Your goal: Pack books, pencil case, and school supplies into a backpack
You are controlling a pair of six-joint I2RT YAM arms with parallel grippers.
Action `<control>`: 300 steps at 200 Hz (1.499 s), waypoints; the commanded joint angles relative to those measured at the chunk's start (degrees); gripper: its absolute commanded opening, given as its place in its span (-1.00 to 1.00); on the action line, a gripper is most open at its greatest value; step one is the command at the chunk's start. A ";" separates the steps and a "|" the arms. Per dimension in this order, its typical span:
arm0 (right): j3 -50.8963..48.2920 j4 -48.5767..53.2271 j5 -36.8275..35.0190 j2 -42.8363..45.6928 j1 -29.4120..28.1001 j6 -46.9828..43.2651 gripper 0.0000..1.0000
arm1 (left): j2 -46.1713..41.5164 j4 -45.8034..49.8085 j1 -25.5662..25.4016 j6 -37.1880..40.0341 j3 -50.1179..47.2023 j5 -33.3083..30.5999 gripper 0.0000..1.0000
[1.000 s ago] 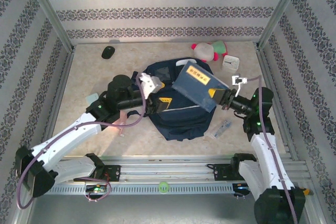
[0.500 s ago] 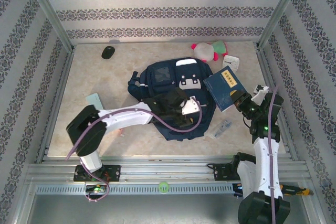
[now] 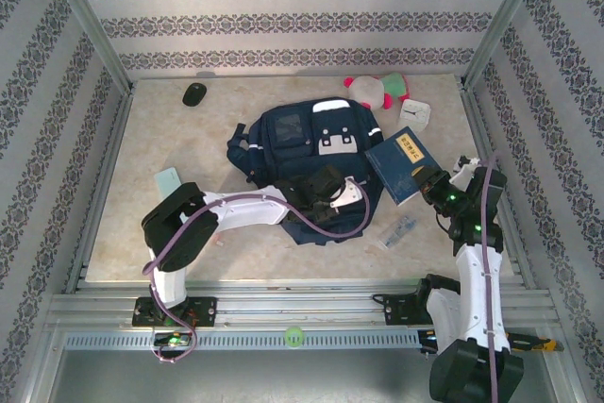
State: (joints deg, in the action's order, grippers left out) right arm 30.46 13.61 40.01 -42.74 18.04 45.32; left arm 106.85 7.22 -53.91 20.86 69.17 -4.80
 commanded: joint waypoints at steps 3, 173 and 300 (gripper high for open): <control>2.63 -1.21 2.27 -1.51 -2.36 -2.80 -1.00 | -6.83 3.17 0.21 -8.91 -2.77 -3.38 -1.00; 11.91 10.09 -13.73 7.04 -6.89 4.82 -1.00 | -18.09 14.74 12.04 -25.29 15.88 -0.96 -1.00; -2.74 -17.97 -26.55 -3.61 -42.86 25.12 -1.00 | -15.03 10.44 17.15 -27.78 20.22 5.69 -1.00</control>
State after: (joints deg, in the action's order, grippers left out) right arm 30.28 11.75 18.92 -43.16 -19.57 64.03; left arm 91.90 24.05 -37.58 -5.06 85.19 -0.78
